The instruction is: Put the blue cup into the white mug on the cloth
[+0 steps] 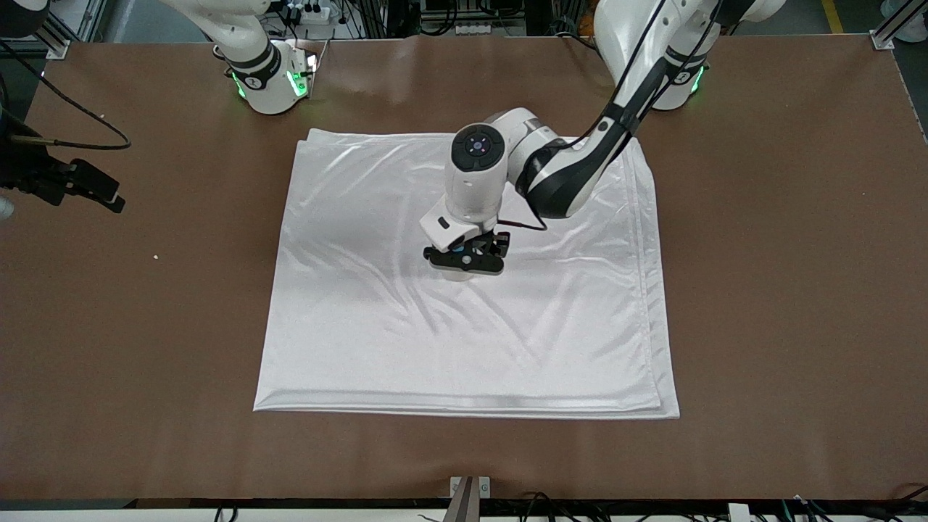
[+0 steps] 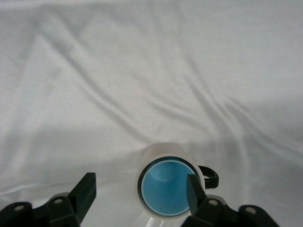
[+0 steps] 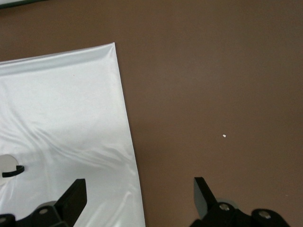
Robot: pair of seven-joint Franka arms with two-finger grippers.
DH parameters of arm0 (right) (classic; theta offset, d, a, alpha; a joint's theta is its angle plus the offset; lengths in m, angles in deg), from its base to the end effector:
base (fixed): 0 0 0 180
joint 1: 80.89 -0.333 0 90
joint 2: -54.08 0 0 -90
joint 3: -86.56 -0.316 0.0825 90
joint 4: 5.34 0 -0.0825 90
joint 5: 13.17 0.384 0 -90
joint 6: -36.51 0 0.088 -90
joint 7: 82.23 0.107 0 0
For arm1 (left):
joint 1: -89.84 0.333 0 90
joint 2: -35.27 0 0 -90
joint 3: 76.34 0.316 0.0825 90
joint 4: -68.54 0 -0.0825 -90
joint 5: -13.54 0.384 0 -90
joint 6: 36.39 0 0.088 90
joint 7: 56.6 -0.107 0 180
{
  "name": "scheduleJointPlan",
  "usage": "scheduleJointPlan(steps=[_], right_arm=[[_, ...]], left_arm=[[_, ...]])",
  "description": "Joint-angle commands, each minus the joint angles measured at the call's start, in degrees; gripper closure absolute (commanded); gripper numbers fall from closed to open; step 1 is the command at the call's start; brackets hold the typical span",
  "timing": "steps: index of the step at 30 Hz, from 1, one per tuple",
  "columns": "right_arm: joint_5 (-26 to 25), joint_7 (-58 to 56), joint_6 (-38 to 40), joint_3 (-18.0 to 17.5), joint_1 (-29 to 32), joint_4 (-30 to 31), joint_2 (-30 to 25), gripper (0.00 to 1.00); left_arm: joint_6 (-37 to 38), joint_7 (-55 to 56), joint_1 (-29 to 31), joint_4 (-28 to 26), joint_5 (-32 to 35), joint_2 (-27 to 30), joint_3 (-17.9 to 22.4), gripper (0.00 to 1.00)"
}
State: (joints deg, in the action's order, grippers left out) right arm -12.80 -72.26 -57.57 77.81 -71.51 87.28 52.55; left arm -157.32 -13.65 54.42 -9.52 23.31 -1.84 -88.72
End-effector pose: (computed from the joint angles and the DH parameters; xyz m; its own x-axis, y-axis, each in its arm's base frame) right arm 0.5531 -0.0043 0.6238 0.9816 -0.1842 0.0507 -0.1839 -0.9829 -0.0113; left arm 0.5261 -0.5168 0.3567 0.9887 -0.1100 0.1018 -0.1164 -0.9914 0.0597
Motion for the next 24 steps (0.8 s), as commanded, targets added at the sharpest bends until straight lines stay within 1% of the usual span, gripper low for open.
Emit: scheduleJointPlan(steps=[1, 4, 8, 15, 19, 24], right_arm=[[0.33, 4.89, 1.27, -0.39, 0.64, -2.89, 0.82, 0.00], [0.16, 4.62, 1.53, -0.48, 0.64, -2.89, 0.74, 0.00], [0.42, 4.53, 2.06, -0.48, 0.99, -3.15, 0.91, 0.00], [0.25, 4.53, 1.97, -0.83, 0.02, -3.59, 1.09, 0.00], [-0.19, 4.53, 2.14, -0.66, 0.29, -3.94, 1.09, 0.00], [-0.81, 4.53, 2.06, -0.48, 1.87, -5.96, 1.18, 0.00]], left_arm=[[3.15, 1.35, 0.52, -1.21, 1.30, 7.40, 2.36, 0.00], [5.26, 1.26, 1.75, -1.21, 1.30, 9.59, 2.54, 0.00], [6.32, 1.17, 4.12, -1.47, 1.74, 12.84, 2.72, 0.00], [10.71, 0.38, 10.62, -1.56, 1.74, 18.21, 2.80, 0.00], [12.47, -4.00, 14.58, -1.56, 1.04, 19.97, 2.63, 0.00], [14.67, -8.14, 17.48, -1.56, 0.86, 21.29, 2.54, 0.00]])
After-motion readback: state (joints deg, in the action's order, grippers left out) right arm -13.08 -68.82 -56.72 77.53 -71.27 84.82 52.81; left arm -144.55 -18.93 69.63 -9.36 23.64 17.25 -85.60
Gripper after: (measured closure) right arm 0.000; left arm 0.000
